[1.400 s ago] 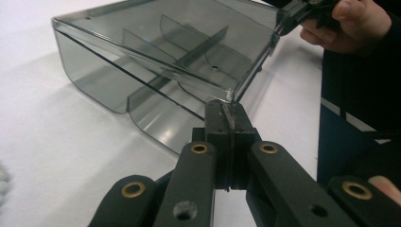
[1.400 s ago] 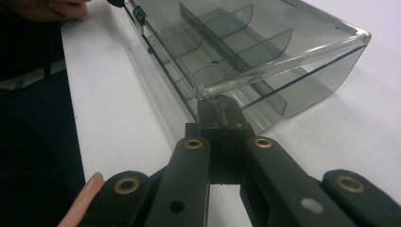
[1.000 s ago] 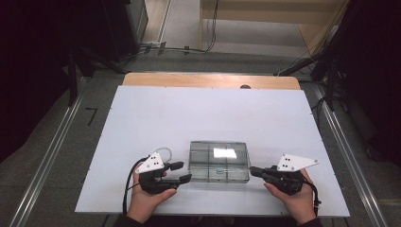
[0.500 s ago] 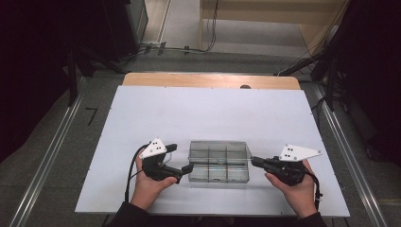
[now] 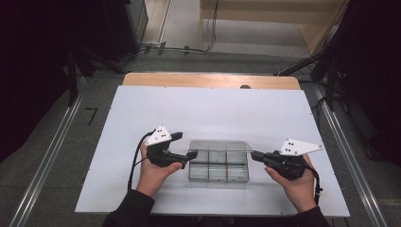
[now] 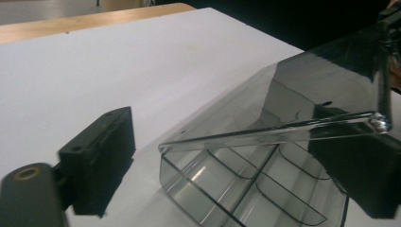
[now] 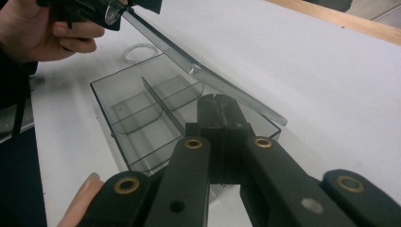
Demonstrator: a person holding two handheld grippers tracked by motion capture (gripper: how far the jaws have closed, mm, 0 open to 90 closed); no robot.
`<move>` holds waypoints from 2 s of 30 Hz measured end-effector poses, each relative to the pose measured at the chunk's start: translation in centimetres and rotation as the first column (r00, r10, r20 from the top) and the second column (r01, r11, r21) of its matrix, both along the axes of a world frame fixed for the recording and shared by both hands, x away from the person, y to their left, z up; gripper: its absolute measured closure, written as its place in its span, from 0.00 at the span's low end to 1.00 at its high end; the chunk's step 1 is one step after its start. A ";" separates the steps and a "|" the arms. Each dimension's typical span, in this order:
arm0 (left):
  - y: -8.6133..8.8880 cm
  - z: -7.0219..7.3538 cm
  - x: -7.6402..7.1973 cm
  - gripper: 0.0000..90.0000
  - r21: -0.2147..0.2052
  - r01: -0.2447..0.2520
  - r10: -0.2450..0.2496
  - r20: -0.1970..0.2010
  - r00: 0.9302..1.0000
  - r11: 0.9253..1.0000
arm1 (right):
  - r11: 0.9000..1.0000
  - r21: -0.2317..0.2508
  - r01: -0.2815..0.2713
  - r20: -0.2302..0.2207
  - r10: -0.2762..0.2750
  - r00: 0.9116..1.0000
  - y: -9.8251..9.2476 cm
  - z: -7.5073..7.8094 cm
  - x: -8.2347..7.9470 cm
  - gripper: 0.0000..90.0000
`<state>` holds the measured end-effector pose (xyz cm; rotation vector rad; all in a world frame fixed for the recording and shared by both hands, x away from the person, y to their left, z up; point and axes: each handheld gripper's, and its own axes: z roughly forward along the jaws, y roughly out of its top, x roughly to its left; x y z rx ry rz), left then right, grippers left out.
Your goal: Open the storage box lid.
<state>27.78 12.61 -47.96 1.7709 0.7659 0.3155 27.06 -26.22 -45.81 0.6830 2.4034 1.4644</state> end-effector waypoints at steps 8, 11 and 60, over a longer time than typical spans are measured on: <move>-0.7 -0.6 0.1 0.46 -0.014 0.052 -0.052 0.015 0.999 0.999 | 1.000 0.003 0.016 0.005 -0.016 1.000 -0.4 0.0 0.2 0.97; -0.6 -0.7 0.3 0.50 -0.020 0.053 -0.053 0.012 0.999 0.998 | 1.000 0.005 0.019 -0.010 -0.019 1.000 -1.0 -0.4 0.3 0.97; -0.4 -2.5 1.8 0.64 -0.135 -0.068 0.061 -0.059 0.996 0.988 | 0.981 0.178 0.074 -0.041 -0.068 0.997 2.1 -3.2 4.4 0.69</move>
